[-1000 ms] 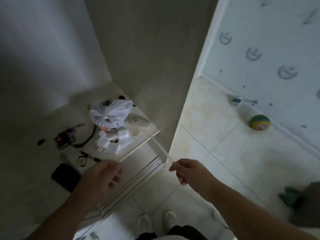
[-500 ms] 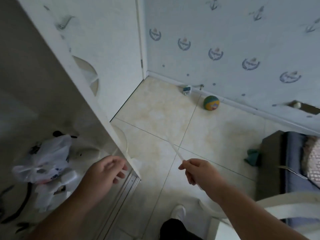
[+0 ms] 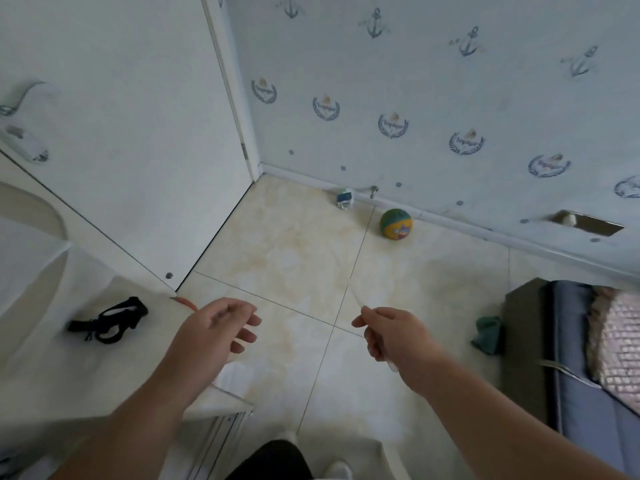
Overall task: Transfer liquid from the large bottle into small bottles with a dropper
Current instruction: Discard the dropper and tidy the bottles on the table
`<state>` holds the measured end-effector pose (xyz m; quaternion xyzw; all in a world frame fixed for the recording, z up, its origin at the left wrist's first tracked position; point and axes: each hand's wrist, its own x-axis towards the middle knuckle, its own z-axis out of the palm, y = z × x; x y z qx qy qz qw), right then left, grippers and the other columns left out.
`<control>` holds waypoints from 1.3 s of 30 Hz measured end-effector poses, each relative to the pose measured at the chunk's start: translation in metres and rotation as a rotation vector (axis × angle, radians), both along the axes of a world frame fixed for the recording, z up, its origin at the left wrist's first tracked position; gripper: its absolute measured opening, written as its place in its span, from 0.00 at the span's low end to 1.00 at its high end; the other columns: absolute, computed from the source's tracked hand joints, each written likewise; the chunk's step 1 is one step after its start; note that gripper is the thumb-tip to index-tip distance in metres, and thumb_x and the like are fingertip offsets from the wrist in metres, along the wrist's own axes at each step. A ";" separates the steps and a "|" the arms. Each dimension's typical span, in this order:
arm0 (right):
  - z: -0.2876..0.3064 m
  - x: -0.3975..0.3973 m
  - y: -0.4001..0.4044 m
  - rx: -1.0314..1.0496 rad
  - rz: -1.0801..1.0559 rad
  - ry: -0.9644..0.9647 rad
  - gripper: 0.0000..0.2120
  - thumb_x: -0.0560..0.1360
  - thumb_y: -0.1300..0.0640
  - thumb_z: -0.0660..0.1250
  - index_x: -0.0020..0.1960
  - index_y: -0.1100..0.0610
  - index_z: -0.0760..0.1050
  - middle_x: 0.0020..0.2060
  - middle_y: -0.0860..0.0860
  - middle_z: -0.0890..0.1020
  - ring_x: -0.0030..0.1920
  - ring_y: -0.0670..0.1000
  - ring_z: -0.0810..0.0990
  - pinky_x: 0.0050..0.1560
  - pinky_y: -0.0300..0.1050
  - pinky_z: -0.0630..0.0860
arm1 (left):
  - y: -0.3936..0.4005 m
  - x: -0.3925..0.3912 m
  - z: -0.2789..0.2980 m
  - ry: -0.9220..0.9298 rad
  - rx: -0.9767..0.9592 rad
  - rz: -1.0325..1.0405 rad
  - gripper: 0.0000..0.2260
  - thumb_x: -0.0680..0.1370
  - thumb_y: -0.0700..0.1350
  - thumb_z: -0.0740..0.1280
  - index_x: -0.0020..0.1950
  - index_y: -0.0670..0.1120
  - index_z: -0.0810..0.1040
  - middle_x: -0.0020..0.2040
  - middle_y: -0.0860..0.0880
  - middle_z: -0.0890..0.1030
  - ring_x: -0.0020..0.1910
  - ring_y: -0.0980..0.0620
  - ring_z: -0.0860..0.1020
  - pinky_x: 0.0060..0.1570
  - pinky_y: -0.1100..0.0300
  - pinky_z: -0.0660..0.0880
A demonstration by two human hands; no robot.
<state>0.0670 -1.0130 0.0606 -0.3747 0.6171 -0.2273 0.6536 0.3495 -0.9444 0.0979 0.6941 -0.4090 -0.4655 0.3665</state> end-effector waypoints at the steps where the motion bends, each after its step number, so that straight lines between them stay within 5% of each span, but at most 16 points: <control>1: -0.001 0.001 -0.012 0.003 -0.003 -0.002 0.18 0.82 0.53 0.66 0.37 0.55 0.84 0.26 0.51 0.76 0.26 0.50 0.73 0.30 0.42 0.69 | -0.010 0.001 -0.002 0.012 -0.003 0.016 0.15 0.68 0.65 0.64 0.47 0.60 0.84 0.48 0.53 0.86 0.43 0.52 0.85 0.42 0.54 0.80; 4: -0.006 0.012 -0.053 0.009 -0.005 -0.030 0.18 0.82 0.54 0.66 0.36 0.56 0.84 0.26 0.52 0.75 0.25 0.50 0.72 0.29 0.42 0.68 | -0.041 0.010 -0.007 0.041 0.009 0.080 0.15 0.69 0.63 0.66 0.47 0.58 0.84 0.48 0.52 0.86 0.43 0.51 0.85 0.42 0.53 0.80; 10: -0.012 0.039 -0.131 -0.005 0.014 -0.027 0.17 0.82 0.54 0.66 0.36 0.56 0.84 0.26 0.52 0.76 0.24 0.49 0.72 0.28 0.41 0.70 | -0.103 0.033 -0.023 0.062 -0.003 0.223 0.07 0.82 0.44 0.66 0.49 0.47 0.84 0.46 0.48 0.87 0.42 0.47 0.85 0.40 0.52 0.78; 19: -0.007 0.056 -0.211 -0.026 0.155 -0.002 0.16 0.82 0.52 0.66 0.38 0.54 0.85 0.27 0.52 0.77 0.26 0.50 0.74 0.31 0.44 0.71 | -0.152 0.054 -0.034 0.141 0.015 0.418 0.10 0.82 0.43 0.66 0.44 0.50 0.85 0.45 0.46 0.87 0.38 0.48 0.85 0.38 0.53 0.77; 25: -0.009 0.062 -0.290 -0.038 0.255 -0.038 0.16 0.82 0.51 0.65 0.40 0.53 0.85 0.28 0.52 0.77 0.27 0.49 0.74 0.31 0.43 0.70 | -0.220 0.049 -0.035 0.122 0.024 0.462 0.08 0.82 0.42 0.66 0.46 0.46 0.84 0.44 0.47 0.87 0.35 0.52 0.84 0.30 0.63 0.76; 39: 0.008 0.125 -0.477 -0.055 0.606 -0.085 0.16 0.82 0.52 0.64 0.40 0.53 0.85 0.28 0.52 0.78 0.27 0.48 0.75 0.30 0.41 0.72 | -0.325 0.057 -0.013 0.145 -0.055 0.775 0.08 0.83 0.41 0.64 0.48 0.44 0.83 0.45 0.43 0.86 0.37 0.47 0.83 0.40 0.50 0.78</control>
